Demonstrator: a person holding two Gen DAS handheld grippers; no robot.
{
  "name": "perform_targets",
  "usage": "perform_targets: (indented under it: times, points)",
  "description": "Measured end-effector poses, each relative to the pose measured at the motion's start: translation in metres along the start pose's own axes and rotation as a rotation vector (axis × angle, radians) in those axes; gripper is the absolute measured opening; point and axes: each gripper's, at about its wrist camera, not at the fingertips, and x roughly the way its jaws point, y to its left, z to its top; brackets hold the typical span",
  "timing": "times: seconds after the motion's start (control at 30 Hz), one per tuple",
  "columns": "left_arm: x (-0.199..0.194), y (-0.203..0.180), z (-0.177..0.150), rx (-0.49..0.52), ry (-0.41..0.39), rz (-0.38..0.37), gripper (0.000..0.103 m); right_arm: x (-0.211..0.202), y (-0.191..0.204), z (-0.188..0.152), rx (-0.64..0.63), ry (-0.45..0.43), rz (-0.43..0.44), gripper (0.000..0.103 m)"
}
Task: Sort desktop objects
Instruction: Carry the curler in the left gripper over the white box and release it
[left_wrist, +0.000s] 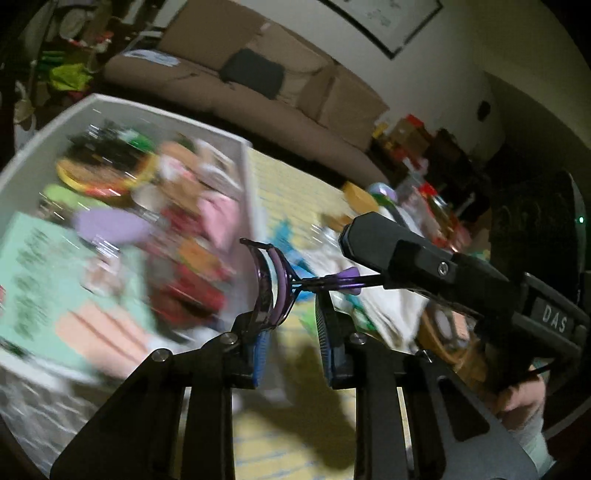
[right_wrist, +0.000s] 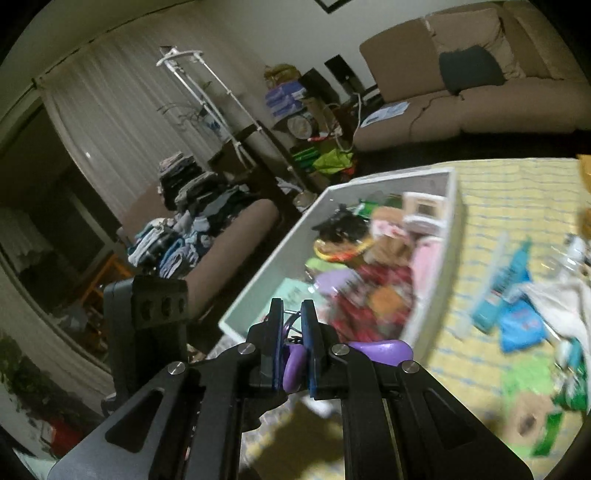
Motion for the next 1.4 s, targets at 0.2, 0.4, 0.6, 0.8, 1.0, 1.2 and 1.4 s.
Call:
perform_targets:
  times: [0.2, 0.4, 0.6, 0.8, 1.0, 1.2, 1.4]
  points:
    - [0.008, 0.077, 0.054, -0.001, 0.037, 0.182, 0.021, 0.098, 0.000, 0.041, 0.037, 0.038, -0.024, 0.010]
    - [0.038, 0.135, 0.074, -0.032, 0.125, 0.286, 0.022, 0.179, -0.029, 0.056, 0.047, 0.096, -0.131, 0.010]
    - [0.046, 0.166, 0.070, -0.111, 0.147, 0.268, 0.034, 0.211, -0.050, 0.049, -0.009, 0.138, -0.267, 0.010]
    - [0.023, 0.158, 0.072, -0.116, 0.098, 0.264, 0.042, 0.201, -0.061, 0.053, 0.013, 0.114, -0.372, 0.021]
    - [0.005, 0.147, 0.072, -0.099, 0.084, 0.284, 0.045, 0.166, -0.045, 0.069, -0.014, 0.020, -0.372, 0.059]
    - [-0.006, 0.126, 0.059, -0.074, 0.079, 0.300, 0.076, 0.131, -0.025, 0.063, -0.071, 0.062, -0.358, 0.062]
    - [-0.010, 0.092, 0.043, -0.021, 0.085, 0.345, 0.087, 0.092, -0.030, 0.029, -0.097, 0.128, -0.396, 0.083]
